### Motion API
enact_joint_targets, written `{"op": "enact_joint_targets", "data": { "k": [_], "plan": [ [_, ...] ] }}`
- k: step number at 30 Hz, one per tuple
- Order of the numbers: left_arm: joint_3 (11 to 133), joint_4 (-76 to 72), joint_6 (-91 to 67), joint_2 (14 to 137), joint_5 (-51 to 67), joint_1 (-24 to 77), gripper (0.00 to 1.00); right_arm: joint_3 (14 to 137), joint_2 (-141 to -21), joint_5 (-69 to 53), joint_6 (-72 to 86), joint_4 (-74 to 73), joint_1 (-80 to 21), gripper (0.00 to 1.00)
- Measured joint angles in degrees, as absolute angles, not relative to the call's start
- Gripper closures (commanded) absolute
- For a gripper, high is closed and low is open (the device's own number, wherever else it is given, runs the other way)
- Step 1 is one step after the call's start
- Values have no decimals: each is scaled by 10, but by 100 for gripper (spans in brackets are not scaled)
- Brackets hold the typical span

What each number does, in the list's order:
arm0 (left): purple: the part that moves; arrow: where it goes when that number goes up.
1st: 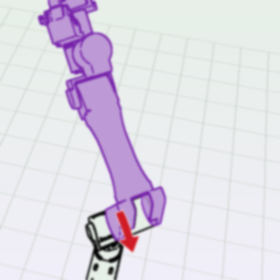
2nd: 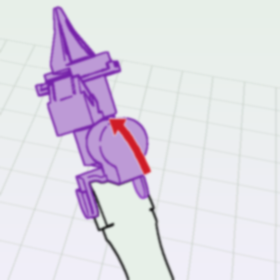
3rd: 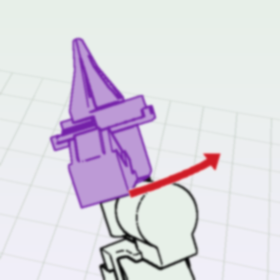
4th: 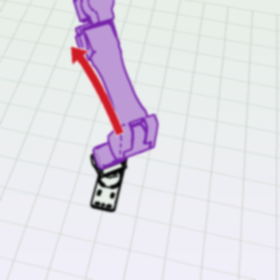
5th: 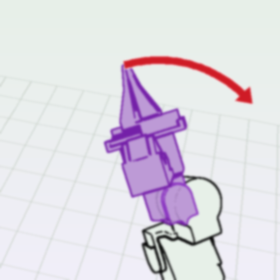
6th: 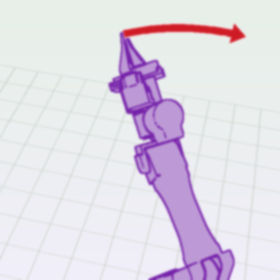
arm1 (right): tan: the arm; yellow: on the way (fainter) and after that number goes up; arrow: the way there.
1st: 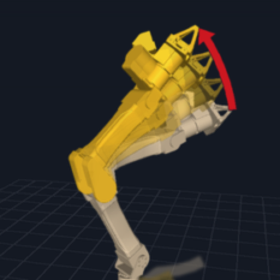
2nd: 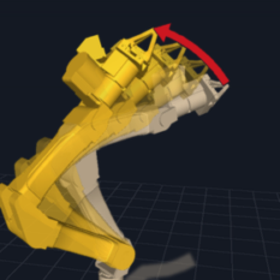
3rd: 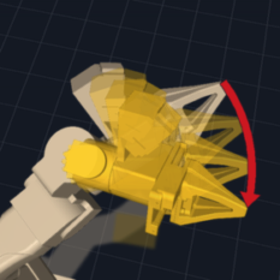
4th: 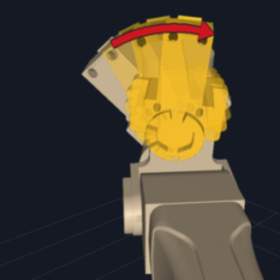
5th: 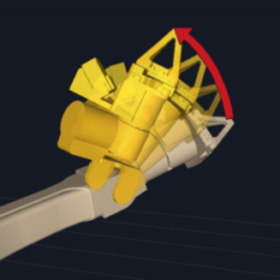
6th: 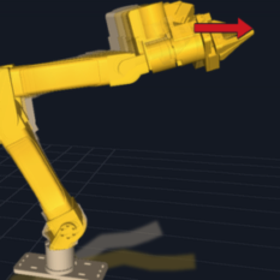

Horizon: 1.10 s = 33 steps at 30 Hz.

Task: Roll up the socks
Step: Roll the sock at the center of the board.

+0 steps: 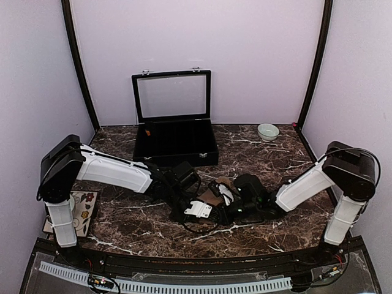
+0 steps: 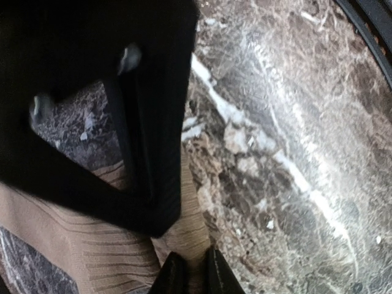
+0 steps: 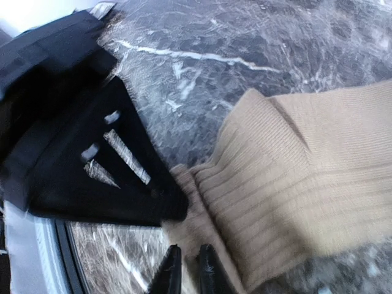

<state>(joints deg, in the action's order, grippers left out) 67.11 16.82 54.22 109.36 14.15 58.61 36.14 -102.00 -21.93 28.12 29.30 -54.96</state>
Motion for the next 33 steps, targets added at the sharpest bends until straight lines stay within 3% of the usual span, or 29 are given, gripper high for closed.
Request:
{"op": "enact_joint_targets", "data": {
  "k": [1, 2, 3, 10, 15, 19, 26, 33],
  "plan": [
    [675, 172, 537, 1097, 149, 583, 83, 352, -1008, -212, 279, 293, -550, 23],
    [681, 176, 532, 1101, 160, 580, 83, 338, -990, -204, 278, 292, -550, 3],
    [684, 180, 526, 1104, 170, 577, 83, 324, -969, -194, 277, 290, -550, 1],
    [716, 225, 507, 1131, 243, 554, 86, 277, -872, -115, 262, 245, -545, 1],
    [747, 273, 496, 1153, 297, 532, 86, 210, -705, -23, 249, 259, -548, 1],
    [763, 316, 489, 1164, 329, 522, 87, 119, -571, 84, 303, 362, -549, 1],
    [787, 376, 478, 1195, 397, 502, 87, 90, -563, 110, 286, 391, -552, 2],
    [855, 451, 470, 1253, 446, 485, 88, 87, -596, 128, 175, 404, -677, 22]
  ]
}}
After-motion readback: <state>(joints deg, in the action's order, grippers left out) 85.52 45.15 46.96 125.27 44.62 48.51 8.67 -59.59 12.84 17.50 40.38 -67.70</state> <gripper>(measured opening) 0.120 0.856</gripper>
